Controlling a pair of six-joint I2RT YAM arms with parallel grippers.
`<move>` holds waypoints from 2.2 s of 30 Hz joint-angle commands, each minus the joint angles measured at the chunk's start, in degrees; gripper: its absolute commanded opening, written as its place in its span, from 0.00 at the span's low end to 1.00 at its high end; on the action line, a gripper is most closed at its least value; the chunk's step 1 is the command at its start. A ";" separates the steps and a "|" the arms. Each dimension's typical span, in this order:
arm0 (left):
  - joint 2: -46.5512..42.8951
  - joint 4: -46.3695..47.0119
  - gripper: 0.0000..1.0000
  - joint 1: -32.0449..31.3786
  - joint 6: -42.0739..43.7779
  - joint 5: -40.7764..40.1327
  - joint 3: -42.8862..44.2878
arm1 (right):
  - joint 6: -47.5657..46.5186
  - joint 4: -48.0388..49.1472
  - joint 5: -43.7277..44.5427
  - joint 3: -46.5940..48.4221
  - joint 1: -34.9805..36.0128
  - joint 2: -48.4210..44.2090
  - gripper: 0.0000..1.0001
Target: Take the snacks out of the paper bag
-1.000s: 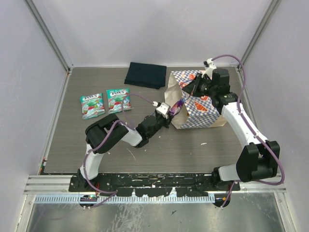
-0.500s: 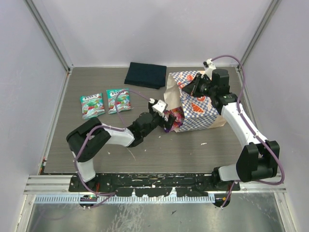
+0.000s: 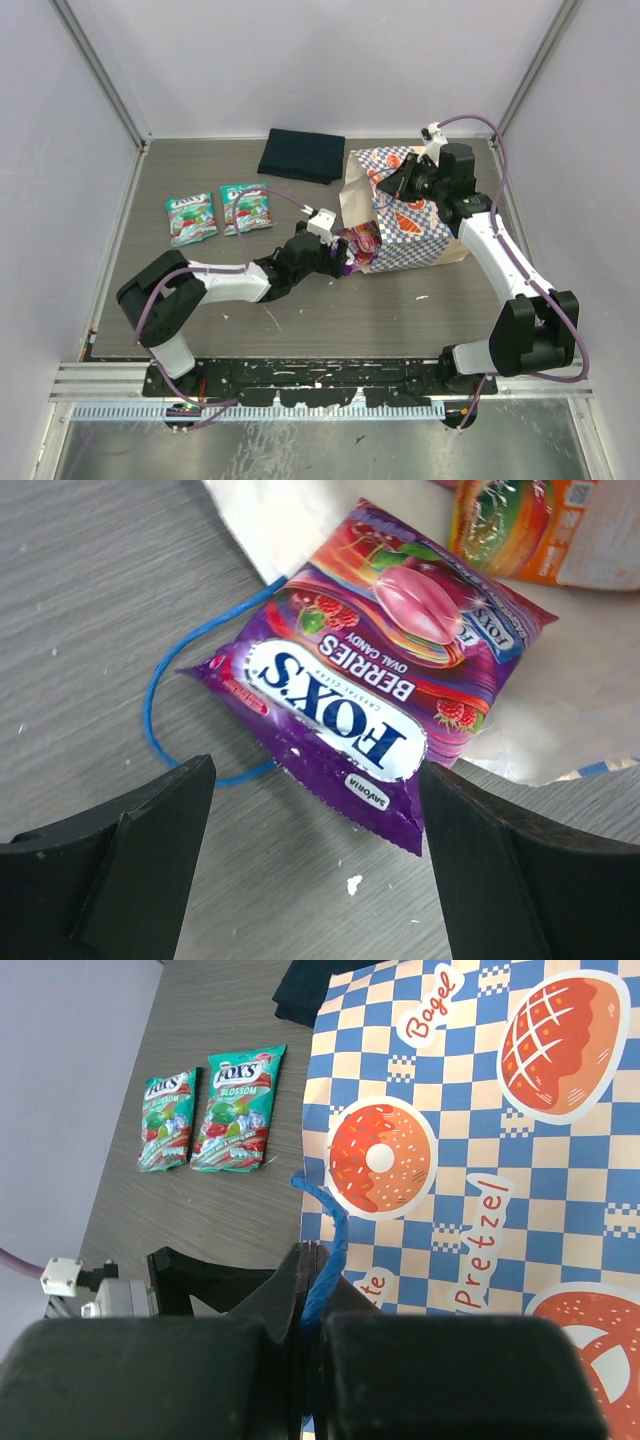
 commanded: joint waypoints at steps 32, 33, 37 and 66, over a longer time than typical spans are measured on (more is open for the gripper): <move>2.32 -12.67 0.02 5.77 -37.88 10.54 7.39 | -0.16 4.69 0.00 -1.20 -0.21 -0.86 0.01; 1.52 -13.26 0.00 5.89 -36.68 10.66 7.37 | -0.15 4.85 -0.10 -1.23 -0.19 -0.73 0.01; -3.45 -15.07 0.00 7.55 -31.93 13.70 6.35 | -0.15 4.98 0.03 -1.32 -0.19 -0.45 0.01; -33.46 -85.78 0.00 16.50 -10.12 12.11 11.99 | 2.15 9.92 -3.21 -3.70 -0.44 0.13 0.01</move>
